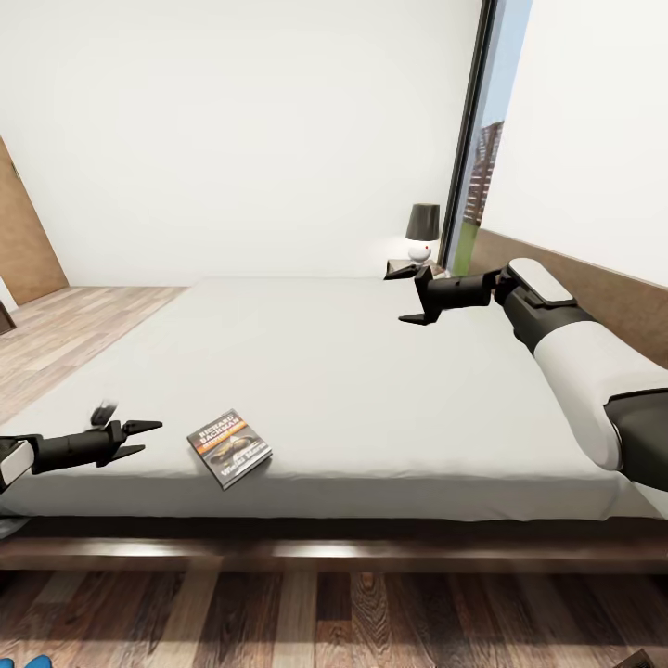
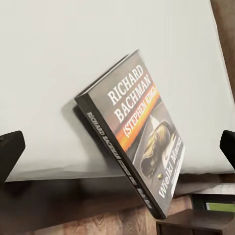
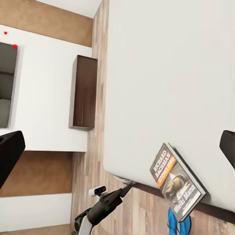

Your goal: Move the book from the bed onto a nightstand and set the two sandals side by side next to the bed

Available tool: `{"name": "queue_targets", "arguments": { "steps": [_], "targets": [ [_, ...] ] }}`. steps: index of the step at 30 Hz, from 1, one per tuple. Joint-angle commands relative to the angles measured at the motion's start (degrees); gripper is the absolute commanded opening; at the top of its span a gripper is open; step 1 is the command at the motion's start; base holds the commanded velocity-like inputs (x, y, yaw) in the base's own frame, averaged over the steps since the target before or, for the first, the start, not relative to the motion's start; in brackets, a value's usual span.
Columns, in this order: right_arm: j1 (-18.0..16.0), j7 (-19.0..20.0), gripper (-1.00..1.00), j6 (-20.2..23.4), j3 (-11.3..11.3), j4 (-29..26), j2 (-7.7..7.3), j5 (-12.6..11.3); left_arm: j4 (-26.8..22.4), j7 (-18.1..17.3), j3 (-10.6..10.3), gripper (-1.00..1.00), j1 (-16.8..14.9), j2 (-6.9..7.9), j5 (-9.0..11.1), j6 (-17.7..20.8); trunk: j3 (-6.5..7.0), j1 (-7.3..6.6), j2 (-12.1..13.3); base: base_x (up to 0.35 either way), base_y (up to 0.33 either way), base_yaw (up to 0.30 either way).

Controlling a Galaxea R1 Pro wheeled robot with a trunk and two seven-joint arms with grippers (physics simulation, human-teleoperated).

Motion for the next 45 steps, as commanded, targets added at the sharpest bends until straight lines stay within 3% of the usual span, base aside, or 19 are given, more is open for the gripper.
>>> {"name": "queue_targets", "arguments": {
  "steps": [1, 23, 45],
  "targets": [
    [-0.04, -0.37, 1.00, 0.00, 0.32, -0.05, -0.05, -0.62, 0.01, -0.04, -0.17, 1.00, -0.03, 0.01, 0.46, 0.59, -0.06, -0.02, -0.02, -0.068, 0.000, 0.000],
    [0.12, -0.30, 1.00, 0.00, 0.48, -0.02, 0.05, -0.65, 0.01, 0.06, -0.17, 1.00, -0.03, 0.01, 0.46, 0.59, -0.06, -0.02, -0.02, -0.138, 0.036, 0.000],
    [0.24, -0.28, 1.00, 0.00, 0.58, 0.05, 0.05, -0.72, 0.01, 0.14, -0.17, 1.00, -0.03, 0.01, 0.46, 0.61, -0.06, -0.02, -0.02, -0.164, 0.126, 0.000]
  ]
}}
